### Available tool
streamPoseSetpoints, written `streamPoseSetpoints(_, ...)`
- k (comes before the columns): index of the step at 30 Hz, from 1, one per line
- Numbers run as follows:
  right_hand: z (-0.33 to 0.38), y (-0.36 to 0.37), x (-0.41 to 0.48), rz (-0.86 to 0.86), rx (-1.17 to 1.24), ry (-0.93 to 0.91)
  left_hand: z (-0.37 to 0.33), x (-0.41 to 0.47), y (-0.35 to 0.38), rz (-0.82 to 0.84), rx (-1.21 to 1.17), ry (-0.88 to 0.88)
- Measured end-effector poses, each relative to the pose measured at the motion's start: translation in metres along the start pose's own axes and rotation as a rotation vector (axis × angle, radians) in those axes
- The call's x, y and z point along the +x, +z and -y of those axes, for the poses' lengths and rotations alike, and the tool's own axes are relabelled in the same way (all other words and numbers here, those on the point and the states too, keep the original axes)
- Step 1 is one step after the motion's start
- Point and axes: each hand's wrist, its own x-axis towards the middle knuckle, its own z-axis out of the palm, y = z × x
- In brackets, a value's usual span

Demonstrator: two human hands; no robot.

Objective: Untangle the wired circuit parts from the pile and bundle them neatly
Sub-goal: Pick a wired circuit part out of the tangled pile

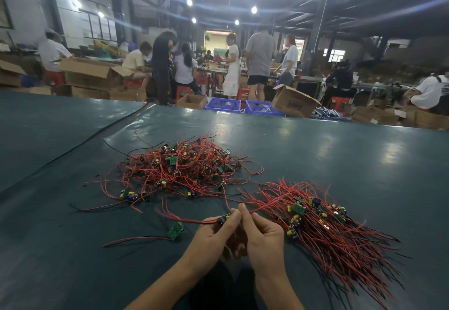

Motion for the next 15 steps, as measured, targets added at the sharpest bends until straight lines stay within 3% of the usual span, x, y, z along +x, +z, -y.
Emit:
streamPoseSetpoints(4,0.003,-0.005,0.007,-0.073,0.023,0.040,-0.005,-0.001,0.001,-0.022,0.027,0.101)
streamPoseSetpoints(11,0.013,-0.041,0.030,-0.383,0.270,0.051,-0.013,-0.004,-0.002,0.069,0.094,0.147)
streamPoseSetpoints(15,0.014,-0.040,0.027,-0.388,0.253,0.029,-0.012,-0.003,-0.002,0.048,0.099,0.166)
